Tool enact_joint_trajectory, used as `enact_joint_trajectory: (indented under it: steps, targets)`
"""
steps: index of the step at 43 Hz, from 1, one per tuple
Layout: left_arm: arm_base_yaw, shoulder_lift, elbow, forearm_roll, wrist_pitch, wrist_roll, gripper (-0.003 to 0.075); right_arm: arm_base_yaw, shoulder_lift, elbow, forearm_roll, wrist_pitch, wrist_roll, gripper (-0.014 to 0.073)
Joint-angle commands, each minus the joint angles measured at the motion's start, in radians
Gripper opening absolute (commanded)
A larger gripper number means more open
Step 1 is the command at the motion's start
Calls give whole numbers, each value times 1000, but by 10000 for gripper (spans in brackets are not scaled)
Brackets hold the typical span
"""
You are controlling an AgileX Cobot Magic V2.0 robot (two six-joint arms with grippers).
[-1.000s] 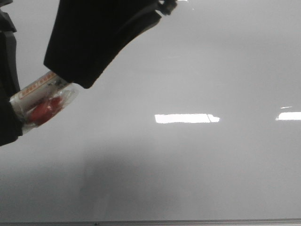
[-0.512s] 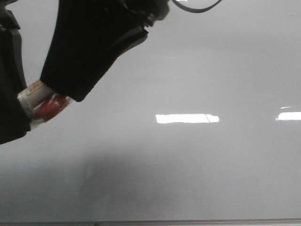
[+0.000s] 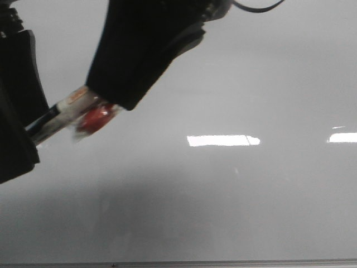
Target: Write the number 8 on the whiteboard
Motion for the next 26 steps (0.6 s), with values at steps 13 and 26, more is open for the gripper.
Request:
enact_joint_trajectory:
  steps: [13,26]
  targets:
    - [109,-262,129,-102,-180,-12,294,-212,-236,219,69,-216,-10,-59]
    - [246,-701,521,-309,-555,-16,-21,-213,-256,297,194,-427,-10,-59]
